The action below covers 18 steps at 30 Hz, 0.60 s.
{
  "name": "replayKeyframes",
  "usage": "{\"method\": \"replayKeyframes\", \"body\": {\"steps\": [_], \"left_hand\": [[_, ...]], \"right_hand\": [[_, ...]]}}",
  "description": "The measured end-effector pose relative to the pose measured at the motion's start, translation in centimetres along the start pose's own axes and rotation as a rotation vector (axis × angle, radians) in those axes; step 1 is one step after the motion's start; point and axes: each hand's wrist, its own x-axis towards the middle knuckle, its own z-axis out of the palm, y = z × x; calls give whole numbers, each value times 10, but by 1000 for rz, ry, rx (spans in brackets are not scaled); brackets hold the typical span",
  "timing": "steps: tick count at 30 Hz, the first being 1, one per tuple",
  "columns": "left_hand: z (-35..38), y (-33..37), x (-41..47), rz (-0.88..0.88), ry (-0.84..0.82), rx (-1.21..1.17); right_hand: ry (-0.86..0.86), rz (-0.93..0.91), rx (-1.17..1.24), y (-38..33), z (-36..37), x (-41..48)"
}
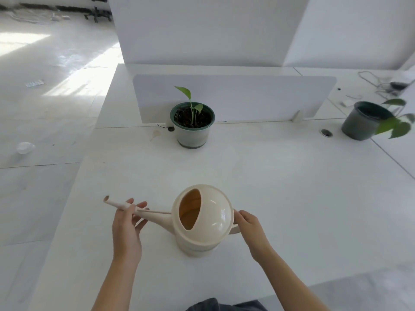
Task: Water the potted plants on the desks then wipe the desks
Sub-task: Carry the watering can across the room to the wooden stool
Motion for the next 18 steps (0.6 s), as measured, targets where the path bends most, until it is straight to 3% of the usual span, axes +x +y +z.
{"method": "replayKeyframes", "body": {"steps": [9,18], "left_hand": [[47,18,-30,28,-249,29],[125,-11,-126,-116,-755,138]], "right_hand": [[185,-60,242,3,-49,-53],[516,-121,463,47,-127,-199]]}}
